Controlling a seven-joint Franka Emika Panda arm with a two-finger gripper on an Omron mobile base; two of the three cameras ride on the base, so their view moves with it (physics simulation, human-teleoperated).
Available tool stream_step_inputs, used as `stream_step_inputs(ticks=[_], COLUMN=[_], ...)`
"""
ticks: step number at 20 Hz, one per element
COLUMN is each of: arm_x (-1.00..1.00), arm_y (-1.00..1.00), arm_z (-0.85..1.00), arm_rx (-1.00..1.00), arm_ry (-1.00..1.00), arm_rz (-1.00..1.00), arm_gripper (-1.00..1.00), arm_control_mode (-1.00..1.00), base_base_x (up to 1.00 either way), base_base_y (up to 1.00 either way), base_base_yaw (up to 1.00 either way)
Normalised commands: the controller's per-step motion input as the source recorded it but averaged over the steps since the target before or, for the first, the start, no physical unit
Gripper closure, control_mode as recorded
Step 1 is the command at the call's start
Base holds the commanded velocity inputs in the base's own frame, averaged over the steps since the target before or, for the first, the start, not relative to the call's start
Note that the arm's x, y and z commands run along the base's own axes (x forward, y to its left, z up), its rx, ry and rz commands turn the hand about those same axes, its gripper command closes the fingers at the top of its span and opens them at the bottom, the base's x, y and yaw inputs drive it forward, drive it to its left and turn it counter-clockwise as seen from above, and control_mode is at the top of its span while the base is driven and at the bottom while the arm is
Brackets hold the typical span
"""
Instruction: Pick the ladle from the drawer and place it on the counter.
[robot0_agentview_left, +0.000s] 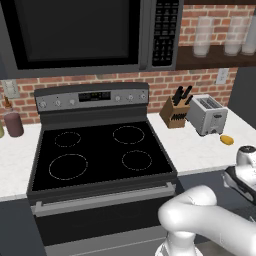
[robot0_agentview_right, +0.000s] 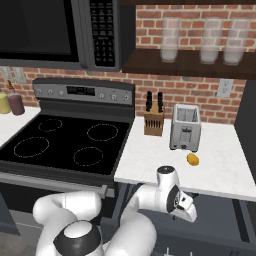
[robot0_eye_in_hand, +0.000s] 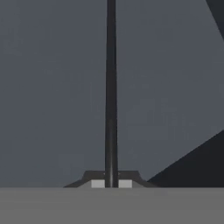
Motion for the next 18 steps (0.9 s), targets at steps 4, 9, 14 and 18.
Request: stream_step_inputs(ticks=[4, 9, 14, 18], arm_x=[-0.74, -0.74, -0.39, -0.42], arm_y=[-0.29, -0.35, -0.16, -0.06], arm_z=[0.23, 0.33, 0.83, 0.89], arm_rx=[0.02, 0.02, 0.00, 0.00], arm_ry=[0.02, 0.01, 0.18, 0.23], arm_rz=[0.00, 0.00, 0.00, -0.02], arm_gripper=[1.00, 1.00, 1.00, 1.00], arm_control_mode=[-1.00, -1.00, -1.00, -1.00], base_base_x=[0.00, 0.00, 0.00, 0.00], base_base_y=[0.00, 0.00, 0.00, 0.00], base_base_yaw=[0.00, 0.00, 0.00, 0.00])
